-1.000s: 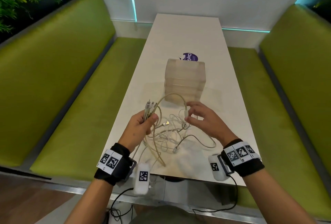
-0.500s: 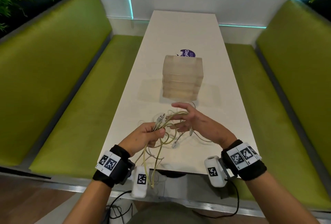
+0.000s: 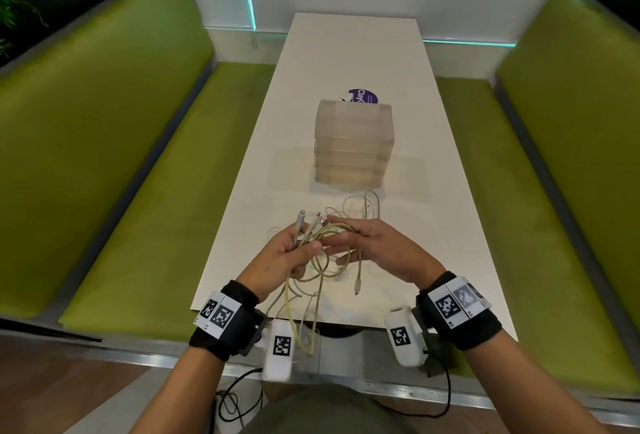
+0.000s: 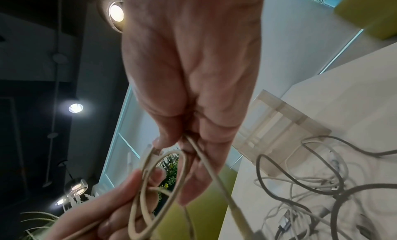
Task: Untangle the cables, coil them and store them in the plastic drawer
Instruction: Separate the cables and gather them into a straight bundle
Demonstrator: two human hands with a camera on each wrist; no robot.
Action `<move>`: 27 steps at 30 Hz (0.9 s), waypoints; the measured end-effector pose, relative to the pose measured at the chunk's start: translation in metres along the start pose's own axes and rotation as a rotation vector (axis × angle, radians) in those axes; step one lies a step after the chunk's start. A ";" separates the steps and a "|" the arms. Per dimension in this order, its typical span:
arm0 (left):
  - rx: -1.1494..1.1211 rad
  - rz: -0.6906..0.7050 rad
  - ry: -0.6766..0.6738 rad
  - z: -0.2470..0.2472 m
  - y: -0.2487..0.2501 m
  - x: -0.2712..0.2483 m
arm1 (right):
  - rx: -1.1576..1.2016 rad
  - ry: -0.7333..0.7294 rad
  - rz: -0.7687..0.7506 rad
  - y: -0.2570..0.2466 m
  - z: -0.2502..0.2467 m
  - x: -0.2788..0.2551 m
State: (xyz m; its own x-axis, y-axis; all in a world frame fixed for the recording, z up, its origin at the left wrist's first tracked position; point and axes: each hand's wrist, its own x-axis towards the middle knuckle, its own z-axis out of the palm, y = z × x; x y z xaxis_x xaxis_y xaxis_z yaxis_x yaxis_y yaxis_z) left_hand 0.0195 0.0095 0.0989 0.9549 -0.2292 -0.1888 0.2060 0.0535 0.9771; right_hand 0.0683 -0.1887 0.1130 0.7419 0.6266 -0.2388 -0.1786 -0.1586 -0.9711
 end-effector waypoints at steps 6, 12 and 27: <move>-0.067 0.016 0.107 -0.003 -0.006 0.005 | -0.196 -0.069 0.005 0.002 0.002 -0.002; -0.012 0.045 0.155 -0.004 -0.006 0.003 | -0.155 -0.127 0.016 0.002 -0.006 -0.001; -0.404 0.046 0.305 -0.018 -0.001 0.010 | -0.317 -0.133 0.156 0.072 0.016 -0.016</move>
State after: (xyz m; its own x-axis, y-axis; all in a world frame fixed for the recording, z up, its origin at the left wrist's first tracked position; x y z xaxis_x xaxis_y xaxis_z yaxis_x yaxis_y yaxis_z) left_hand 0.0327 0.0246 0.0941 0.9715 0.0729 -0.2257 0.1713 0.4426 0.8802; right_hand 0.0328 -0.1978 0.0467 0.6272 0.6669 -0.4023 -0.0582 -0.4749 -0.8781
